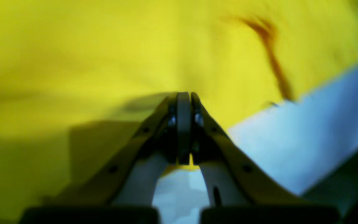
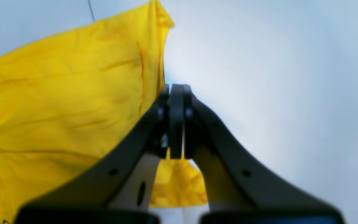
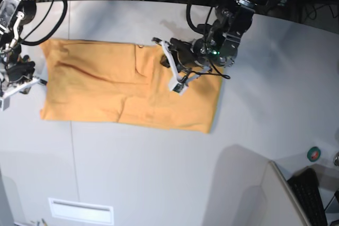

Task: Layout the t-shirt on the table in an organized manner, then fold the t-shirt properly
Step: 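Fold the held end over toward the right gripper with the left gripper, then release the fold and press the shirt ends inward with both grippers, then grasp the shirt end with the right gripper and fold it toward the left gripper, then release the shirt with the left gripper and lift it away, then press the folded orange shirt flat with the right gripper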

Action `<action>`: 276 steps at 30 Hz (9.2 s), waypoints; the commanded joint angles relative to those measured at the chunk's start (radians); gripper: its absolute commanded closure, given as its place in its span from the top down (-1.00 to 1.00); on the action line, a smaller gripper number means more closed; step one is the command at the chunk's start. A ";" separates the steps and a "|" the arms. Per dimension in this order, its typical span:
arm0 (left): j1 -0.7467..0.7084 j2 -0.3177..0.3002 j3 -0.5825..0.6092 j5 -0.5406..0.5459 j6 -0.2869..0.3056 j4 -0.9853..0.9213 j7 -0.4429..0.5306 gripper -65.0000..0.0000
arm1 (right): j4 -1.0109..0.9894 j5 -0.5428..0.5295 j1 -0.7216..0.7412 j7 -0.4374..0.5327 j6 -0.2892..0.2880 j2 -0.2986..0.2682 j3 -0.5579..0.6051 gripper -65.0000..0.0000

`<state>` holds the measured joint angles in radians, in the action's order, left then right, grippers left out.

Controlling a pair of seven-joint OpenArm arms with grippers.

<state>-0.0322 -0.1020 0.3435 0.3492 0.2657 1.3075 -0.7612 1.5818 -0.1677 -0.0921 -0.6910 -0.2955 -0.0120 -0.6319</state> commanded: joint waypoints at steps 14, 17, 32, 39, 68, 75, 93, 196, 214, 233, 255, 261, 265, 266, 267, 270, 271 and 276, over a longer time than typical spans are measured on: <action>-0.047 -0.103 -0.383 0.012 0.011 0.188 -0.005 -1.00 | -0.165 -0.237 0.082 -0.043 -0.003 -0.099 -0.013 -0.96; -0.047 -0.120 -0.539 0.012 0.011 0.143 0.012 -1.00 | -0.246 -0.442 0.082 -0.072 -0.003 -0.158 -0.012 -0.19; 0.018 -0.081 -0.527 0.003 0.134 -0.236 0.368 -1.00 | -0.851 -0.709 0.225 -0.069 -0.275 -0.408 0.157 0.13; 0.104 -0.048 -0.446 0.003 0.134 -0.314 0.369 -1.00 | -0.854 -0.683 0.226 -0.058 -0.275 -0.374 0.261 0.13; 0.216 -0.021 -0.281 0.003 0.056 -0.398 0.424 -1.00 | -0.855 -0.682 0.222 -0.101 -0.271 -0.398 0.340 0.11; 0.240 -0.021 -0.271 0.003 0.056 -0.406 0.424 -1.00 | -0.855 -0.682 0.222 -0.101 -0.271 -0.397 0.340 -0.48; 0.219 0.066 -0.229 0.001 0.057 -0.405 0.421 -1.00 | -0.585 -0.680 0.144 -0.091 -0.095 -0.392 0.341 -1.00; 0.260 0.055 -0.140 0.014 0.060 -0.374 0.418 -1.00 | -0.177 0.044 0.223 -0.163 0.152 0.096 0.829 -1.00; -0.142 -0.150 -0.662 0.015 0.225 0.100 0.185 -1.00 | -0.177 0.040 0.217 -0.161 0.154 0.102 0.826 -0.36; -0.179 -0.163 -1.009 0.012 0.358 0.097 0.111 -1.00 | -0.176 0.038 0.202 -0.161 0.154 0.131 0.835 -0.21; -0.156 -0.164 -1.009 0.007 0.358 0.082 0.110 -1.00 | -0.137 0.036 0.190 -0.161 0.154 0.146 0.976 0.03; -0.136 -0.169 -1.009 0.006 0.358 0.031 0.113 -1.00 | -0.119 -0.054 0.213 -0.181 0.154 0.145 1.067 0.01; -0.134 -0.170 -1.010 0.009 0.358 0.022 0.113 -1.00 | -0.033 -0.057 0.220 -0.230 0.154 0.145 1.111 0.01; -0.134 -0.170 -1.012 0.009 0.358 0.020 0.113 -1.00 | 0.001 -0.057 0.223 -0.244 0.154 0.145 1.113 0.01; -0.134 -0.170 -1.015 0.007 0.358 0.020 0.115 -1.00 | 0.039 -0.056 0.223 -0.263 0.154 0.140 1.113 0.01; -0.134 -0.172 -1.018 0.006 0.358 0.020 0.115 -1.00 | 0.168 -0.054 0.219 -0.292 0.157 0.088 1.110 -0.01; -0.134 -0.172 -1.018 0.006 0.358 0.020 0.115 -1.00 | 0.216 -0.054 0.217 -0.298 0.183 0.057 1.110 -0.07; -0.134 -0.172 -1.018 0.004 0.358 0.020 0.115 -1.00 | 0.311 -0.056 0.165 -0.290 0.408 -0.061 1.018 -1.00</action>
<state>-0.1722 -0.2550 -0.6682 0.3435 0.6186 1.3132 -0.6636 1.8729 -0.2092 0.0532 -1.0016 0.1204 -0.0902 0.3805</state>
